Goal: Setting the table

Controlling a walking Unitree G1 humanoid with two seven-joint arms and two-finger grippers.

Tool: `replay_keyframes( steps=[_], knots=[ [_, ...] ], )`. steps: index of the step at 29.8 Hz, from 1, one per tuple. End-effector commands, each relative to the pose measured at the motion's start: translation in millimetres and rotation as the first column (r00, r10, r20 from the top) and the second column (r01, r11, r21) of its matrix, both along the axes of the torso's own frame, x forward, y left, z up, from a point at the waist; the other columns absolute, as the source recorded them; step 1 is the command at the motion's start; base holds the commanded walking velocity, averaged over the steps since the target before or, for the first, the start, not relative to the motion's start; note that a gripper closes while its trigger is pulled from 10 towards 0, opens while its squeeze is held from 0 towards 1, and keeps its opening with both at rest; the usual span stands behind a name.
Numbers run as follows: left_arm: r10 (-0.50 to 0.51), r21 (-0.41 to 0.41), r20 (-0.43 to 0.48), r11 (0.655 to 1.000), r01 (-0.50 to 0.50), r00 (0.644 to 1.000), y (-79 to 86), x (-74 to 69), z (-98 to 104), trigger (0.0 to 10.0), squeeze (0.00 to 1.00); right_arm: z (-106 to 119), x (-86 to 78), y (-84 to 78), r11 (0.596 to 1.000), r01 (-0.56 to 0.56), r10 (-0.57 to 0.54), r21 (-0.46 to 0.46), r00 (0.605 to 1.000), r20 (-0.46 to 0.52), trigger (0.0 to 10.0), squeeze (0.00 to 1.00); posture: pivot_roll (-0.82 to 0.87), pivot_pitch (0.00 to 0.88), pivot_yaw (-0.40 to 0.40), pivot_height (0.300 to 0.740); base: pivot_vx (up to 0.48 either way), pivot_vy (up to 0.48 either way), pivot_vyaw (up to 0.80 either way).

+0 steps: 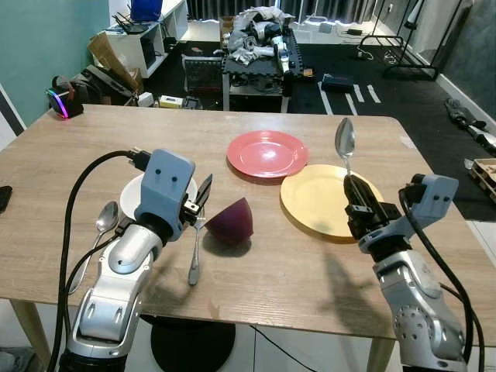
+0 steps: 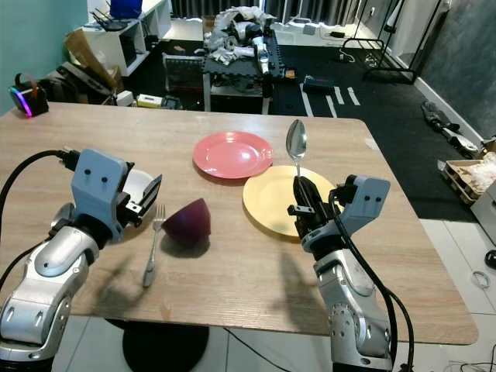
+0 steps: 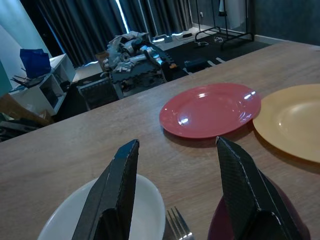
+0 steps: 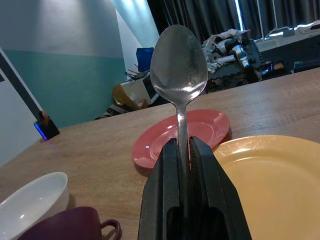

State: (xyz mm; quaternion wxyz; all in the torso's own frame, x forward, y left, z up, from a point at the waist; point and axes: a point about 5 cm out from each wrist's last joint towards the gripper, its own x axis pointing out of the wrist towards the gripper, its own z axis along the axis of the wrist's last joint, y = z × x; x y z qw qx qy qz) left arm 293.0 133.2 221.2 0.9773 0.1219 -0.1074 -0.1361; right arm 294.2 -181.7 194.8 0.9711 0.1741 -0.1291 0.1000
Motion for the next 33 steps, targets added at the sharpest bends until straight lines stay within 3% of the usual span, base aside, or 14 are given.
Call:
replay_keyframes(
  steps=[1, 33],
  knots=[
    [0.009, -0.017, -0.02, 1.0, -0.01, 1.0, 0.1, 1.1, -1.7, 10.0, 0.0, -2.8, -0.3, -3.2, 1.0, 0.012, -0.012, 0.006, 1.0, -0.012, 10.0, 0.0, -0.03, 0.0, 0.085, 0.74, 0.0, 0.0, 0.0],
    [0.008, -0.035, -0.015, 0.999, -0.008, 1.0, -0.9, 4.6, 0.9, 10.0, 0.0, -5.3, 2.3, -6.4, 1.0, 0.024, -0.024, -0.01, 0.999, -0.024, 10.0, 0.0, -0.04, 0.0, 0.089, 0.74, -0.406, 0.0, 0.0]
  ],
)
